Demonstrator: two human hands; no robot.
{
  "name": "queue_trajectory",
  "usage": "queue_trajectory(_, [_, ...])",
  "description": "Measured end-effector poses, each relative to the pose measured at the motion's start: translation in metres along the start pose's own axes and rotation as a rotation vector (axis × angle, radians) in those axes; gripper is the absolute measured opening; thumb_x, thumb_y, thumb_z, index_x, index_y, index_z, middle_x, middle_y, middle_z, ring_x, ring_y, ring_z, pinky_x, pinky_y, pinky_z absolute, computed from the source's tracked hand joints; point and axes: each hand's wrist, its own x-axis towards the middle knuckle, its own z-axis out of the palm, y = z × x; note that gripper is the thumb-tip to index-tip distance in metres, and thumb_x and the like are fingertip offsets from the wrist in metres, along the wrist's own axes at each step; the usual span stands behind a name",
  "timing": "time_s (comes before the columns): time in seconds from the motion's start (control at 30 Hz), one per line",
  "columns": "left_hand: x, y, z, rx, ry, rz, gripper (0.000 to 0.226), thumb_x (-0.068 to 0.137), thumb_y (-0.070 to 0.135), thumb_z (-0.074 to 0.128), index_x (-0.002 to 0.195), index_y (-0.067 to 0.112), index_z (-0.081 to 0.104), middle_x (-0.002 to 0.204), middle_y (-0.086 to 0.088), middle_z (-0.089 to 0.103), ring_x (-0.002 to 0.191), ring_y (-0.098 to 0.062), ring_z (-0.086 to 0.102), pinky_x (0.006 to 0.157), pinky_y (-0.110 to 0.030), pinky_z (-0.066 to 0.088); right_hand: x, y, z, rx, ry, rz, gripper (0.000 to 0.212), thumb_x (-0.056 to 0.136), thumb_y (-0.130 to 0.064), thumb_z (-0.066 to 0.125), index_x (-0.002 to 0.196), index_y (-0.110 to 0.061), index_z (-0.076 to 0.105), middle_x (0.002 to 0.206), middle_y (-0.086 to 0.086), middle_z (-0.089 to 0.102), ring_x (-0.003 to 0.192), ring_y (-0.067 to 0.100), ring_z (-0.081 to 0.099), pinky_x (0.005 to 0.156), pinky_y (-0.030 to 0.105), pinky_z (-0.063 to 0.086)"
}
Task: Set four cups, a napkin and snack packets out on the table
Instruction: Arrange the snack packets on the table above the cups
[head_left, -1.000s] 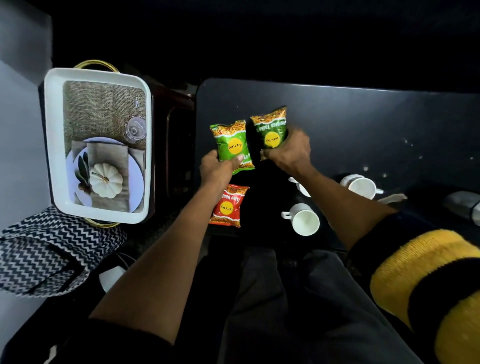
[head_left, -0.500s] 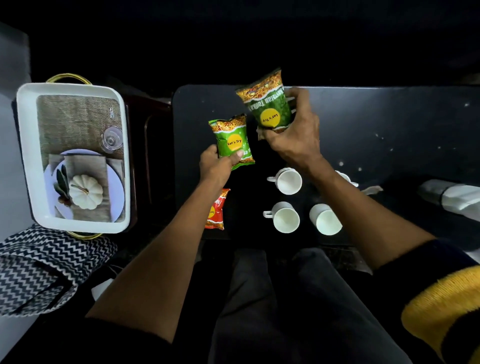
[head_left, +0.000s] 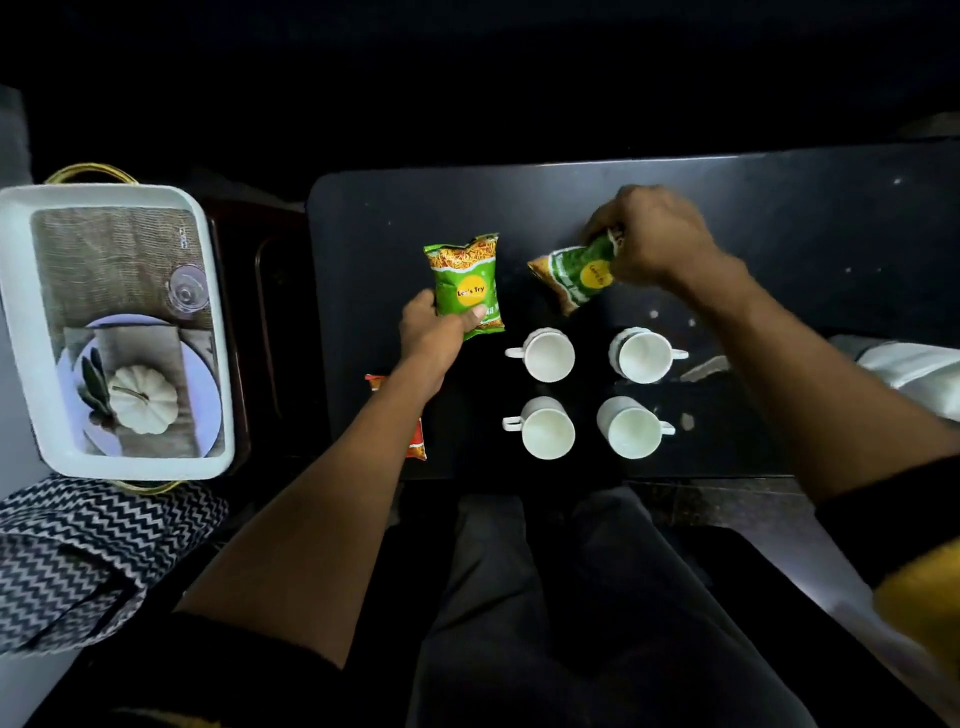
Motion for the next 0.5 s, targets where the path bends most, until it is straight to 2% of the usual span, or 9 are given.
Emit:
queue_trajectory(0.1, [0.002, 0.002, 0.01, 0.028, -0.012, 0.021, 0.032, 0.079, 0.01, 0.083, 0.105, 0.018, 0.065, 0.109, -0.002, 0.074, 0.1, -0.018, 0.071, 0.095, -0.037, 0.056, 0.013, -0.001, 0.001, -0.201, -0.055, -0.087, 0.045, 0.072, -0.014, 0.077, 0.115, -0.027, 0.075, 0.113, 0.014, 0.065, 0.107, 0.04, 0.06, 0.077, 0.04, 0.046])
queue_trajectory(0.23, [0.008, 0.005, 0.022, 0.087, -0.02, 0.035, 0.034, 0.079, 0.011, 0.082, 0.108, 0.018, 0.066, 0.111, -0.003, 0.074, 0.1, -0.018, 0.069, 0.089, -0.031, 0.054, 0.024, -0.009, 0.017, -0.22, -0.039, -0.193, 0.054, 0.081, -0.011, 0.07, 0.133, -0.027, 0.065, 0.135, 0.017, 0.049, 0.125, 0.038, 0.046, 0.097, 0.046, 0.043])
queue_trajectory(0.33, [0.014, 0.009, 0.029, 0.108, -0.017, 0.035, 0.034, 0.079, 0.014, 0.083, 0.11, 0.019, 0.068, 0.111, -0.002, 0.074, 0.099, -0.018, 0.069, 0.087, -0.029, 0.052, 0.023, -0.012, 0.028, -0.015, 0.07, -0.057, 0.069, 0.076, -0.01, 0.073, 0.141, -0.02, 0.055, 0.144, 0.015, 0.042, 0.132, 0.034, 0.041, 0.104, 0.045, 0.044])
queue_trajectory(0.43, [0.022, 0.011, 0.033, 0.132, -0.02, 0.029, 0.033, 0.079, 0.017, 0.084, 0.107, 0.021, 0.068, 0.109, -0.001, 0.074, 0.1, -0.018, 0.069, 0.09, -0.03, 0.054, 0.01, -0.011, 0.037, 0.189, 0.228, 0.117, 0.071, 0.069, -0.02, 0.067, 0.138, -0.014, 0.053, 0.134, 0.011, 0.047, 0.124, 0.029, 0.047, 0.102, 0.043, 0.047])
queue_trajectory(0.5, [0.028, 0.011, 0.036, 0.164, -0.001, 0.028, 0.035, 0.077, 0.02, 0.085, 0.108, 0.019, 0.067, 0.111, -0.003, 0.074, 0.101, -0.02, 0.07, 0.092, -0.034, 0.056, -0.001, -0.007, 0.048, 0.193, 0.257, 0.151, 0.068, 0.071, -0.031, 0.066, 0.136, -0.014, 0.051, 0.132, 0.008, 0.048, 0.122, 0.027, 0.048, 0.102, 0.043, 0.046])
